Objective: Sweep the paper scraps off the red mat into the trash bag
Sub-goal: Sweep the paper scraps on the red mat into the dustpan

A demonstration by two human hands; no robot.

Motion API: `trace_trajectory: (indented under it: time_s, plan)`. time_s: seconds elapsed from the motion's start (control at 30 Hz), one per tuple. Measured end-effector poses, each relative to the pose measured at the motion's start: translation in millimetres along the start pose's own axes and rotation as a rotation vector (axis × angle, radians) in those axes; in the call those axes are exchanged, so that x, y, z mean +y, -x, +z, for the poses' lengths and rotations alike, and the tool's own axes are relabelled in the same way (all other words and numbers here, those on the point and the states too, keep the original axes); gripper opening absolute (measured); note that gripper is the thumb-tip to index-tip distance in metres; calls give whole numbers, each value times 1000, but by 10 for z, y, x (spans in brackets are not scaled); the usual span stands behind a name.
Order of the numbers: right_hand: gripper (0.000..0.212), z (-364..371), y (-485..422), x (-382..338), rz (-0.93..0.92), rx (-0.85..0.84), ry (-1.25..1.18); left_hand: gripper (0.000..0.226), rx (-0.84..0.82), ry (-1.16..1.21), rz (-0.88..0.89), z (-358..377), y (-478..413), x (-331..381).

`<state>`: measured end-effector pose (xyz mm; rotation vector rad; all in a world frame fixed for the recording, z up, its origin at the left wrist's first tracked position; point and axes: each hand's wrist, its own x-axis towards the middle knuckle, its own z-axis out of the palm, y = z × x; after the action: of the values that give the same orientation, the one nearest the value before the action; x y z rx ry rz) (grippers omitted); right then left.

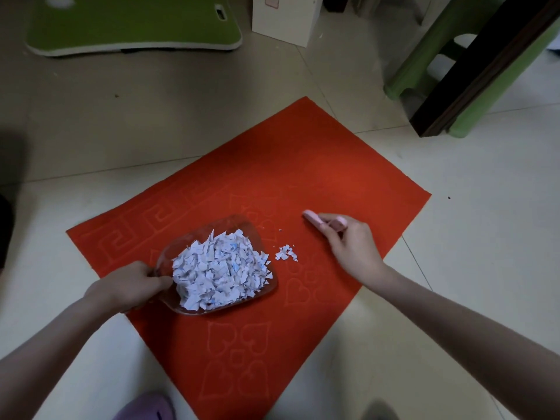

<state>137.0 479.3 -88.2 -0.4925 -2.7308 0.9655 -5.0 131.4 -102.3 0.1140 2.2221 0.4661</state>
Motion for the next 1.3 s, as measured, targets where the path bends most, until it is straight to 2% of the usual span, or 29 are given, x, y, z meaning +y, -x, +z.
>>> trace_trajectory:
  time_s: [0.17, 0.27, 0.33, 0.43, 0.53, 0.67, 0.77, 0.93, 1.07, 1.17, 1.3]
  plan:
    - [31, -175, -348, 459, 141, 177, 204, 43, 12, -15, -3, -18, 8, 44]
    - [40, -152, -327, 493, 250, 146, 252, 43, 19, -28, -7, -20, 7, 62]
    - [36, -53, -145, 325, 196, 57, 209, 41, 26, -37, -8, -19, -1, 69]
    - [23, 31, 186, -20, 87, -29, 1, 40, 29, -44, -6, -6, 2, 79]
    - [24, -21, 264, -58, 41, 70, -41, 40, 35, -41, -6, 10, -4, 90]
    - [24, -102, 93, 337, 174, 164, 95, 40, 21, -34, -1, 16, 1, 99]
    - [27, -29, 94, 324, 176, 86, 158, 40, 22, -25, 4, 10, -3, 98]
    - [30, 226, 354, -139, -9, -120, 56, 42, 22, -20, 9, 29, 2, 116]
    - [27, 140, 400, -284, -19, -8, -73, 42, 24, -16, 6, 29, 25, 132]
    - [26, 48, 254, -104, 0, 95, -10, 42, 31, -26, 6, 1, 44, 133]
    - [24, 24, 3, 246, 159, 138, 122, 39, 35, -32, -7, -57, 97, 124]
